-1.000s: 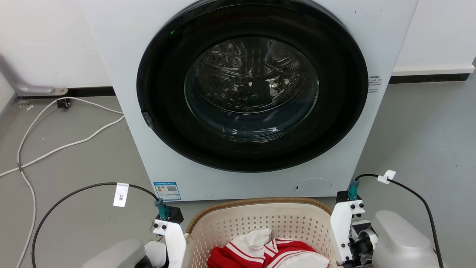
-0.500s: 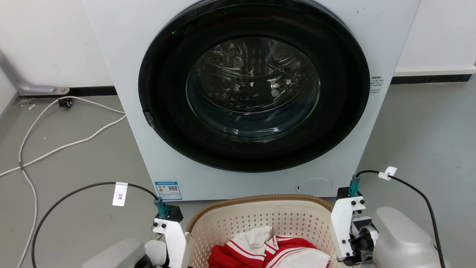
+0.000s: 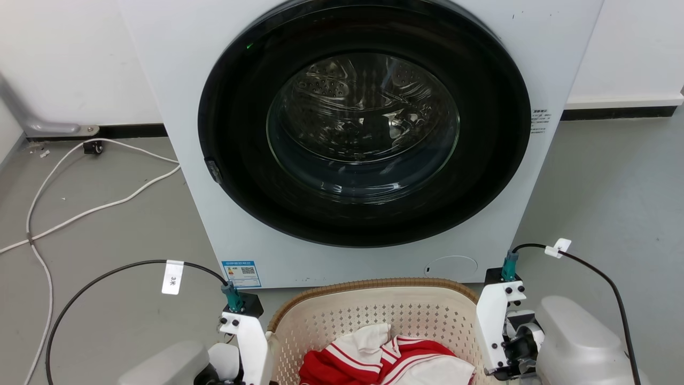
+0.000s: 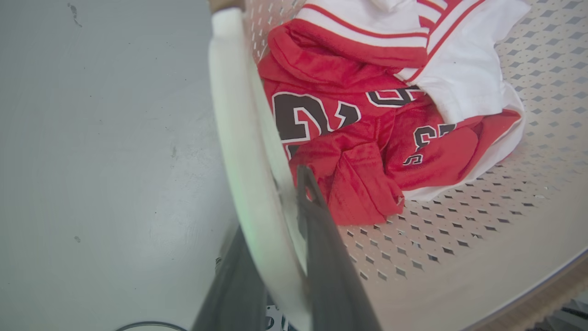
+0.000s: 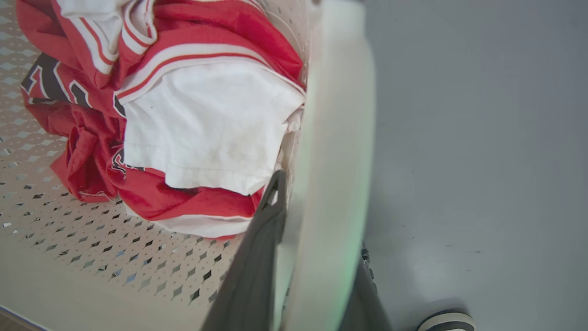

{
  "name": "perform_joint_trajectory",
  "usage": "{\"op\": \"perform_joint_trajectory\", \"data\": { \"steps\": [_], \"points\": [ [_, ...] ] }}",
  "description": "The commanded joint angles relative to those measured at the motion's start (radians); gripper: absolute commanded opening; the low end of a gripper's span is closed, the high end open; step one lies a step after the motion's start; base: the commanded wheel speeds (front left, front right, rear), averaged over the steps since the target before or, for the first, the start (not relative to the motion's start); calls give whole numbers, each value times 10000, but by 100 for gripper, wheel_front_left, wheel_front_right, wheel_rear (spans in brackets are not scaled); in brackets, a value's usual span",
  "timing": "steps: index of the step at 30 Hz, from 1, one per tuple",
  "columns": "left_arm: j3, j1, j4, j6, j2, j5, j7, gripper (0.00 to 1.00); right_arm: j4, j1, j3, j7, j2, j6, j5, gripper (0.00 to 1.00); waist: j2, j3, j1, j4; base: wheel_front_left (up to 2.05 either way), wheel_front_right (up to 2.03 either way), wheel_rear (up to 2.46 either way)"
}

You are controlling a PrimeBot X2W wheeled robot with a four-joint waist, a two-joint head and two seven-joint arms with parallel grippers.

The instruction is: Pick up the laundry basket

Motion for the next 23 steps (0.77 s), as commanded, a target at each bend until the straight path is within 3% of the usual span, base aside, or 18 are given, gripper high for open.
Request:
{"op": "perform_joint_trajectory", "data": {
  "steps": [1, 23],
  "points": [
    [-38, -62, 20, -132, 104, 76, 6, 0, 53, -179, 49, -51, -232, -2, -15, 0, 0, -4, 0, 4, 0, 0, 0],
    [-39, -31, 45, -131, 135, 77, 24, 0, 240, -271, 274, -150, -204, -3, 211, 0, 0, -20, 0, 33, 0, 0, 0]
  ]
}}
